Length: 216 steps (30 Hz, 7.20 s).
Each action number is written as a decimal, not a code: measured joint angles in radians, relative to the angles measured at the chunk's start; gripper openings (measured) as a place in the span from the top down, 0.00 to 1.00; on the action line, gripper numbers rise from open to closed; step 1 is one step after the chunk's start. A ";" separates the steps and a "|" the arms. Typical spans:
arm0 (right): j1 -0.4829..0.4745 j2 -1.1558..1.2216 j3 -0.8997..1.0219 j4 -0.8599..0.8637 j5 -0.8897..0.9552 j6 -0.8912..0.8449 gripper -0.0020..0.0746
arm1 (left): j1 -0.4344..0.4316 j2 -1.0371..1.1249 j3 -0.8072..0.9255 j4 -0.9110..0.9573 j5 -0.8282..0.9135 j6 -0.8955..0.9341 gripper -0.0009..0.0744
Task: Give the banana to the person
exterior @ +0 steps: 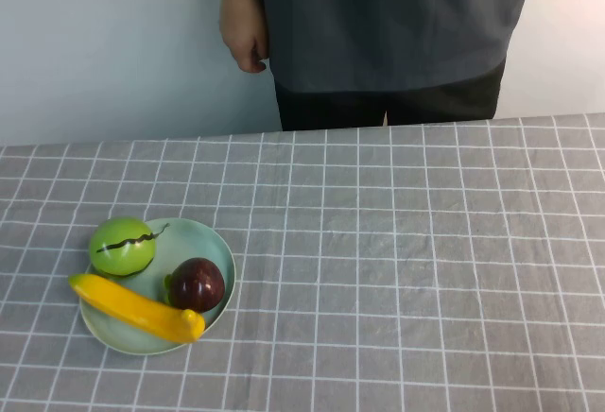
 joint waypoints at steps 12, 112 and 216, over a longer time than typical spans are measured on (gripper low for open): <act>0.000 0.000 0.000 0.000 0.000 0.000 0.99 | 0.000 0.000 0.000 0.000 0.000 0.000 0.99; 0.000 0.000 0.000 0.000 0.000 0.000 0.99 | -0.289 1.825 -1.066 0.310 0.500 1.264 0.52; 0.000 0.000 0.000 0.000 0.000 0.000 0.99 | -0.454 1.460 -1.487 0.093 0.654 0.468 0.16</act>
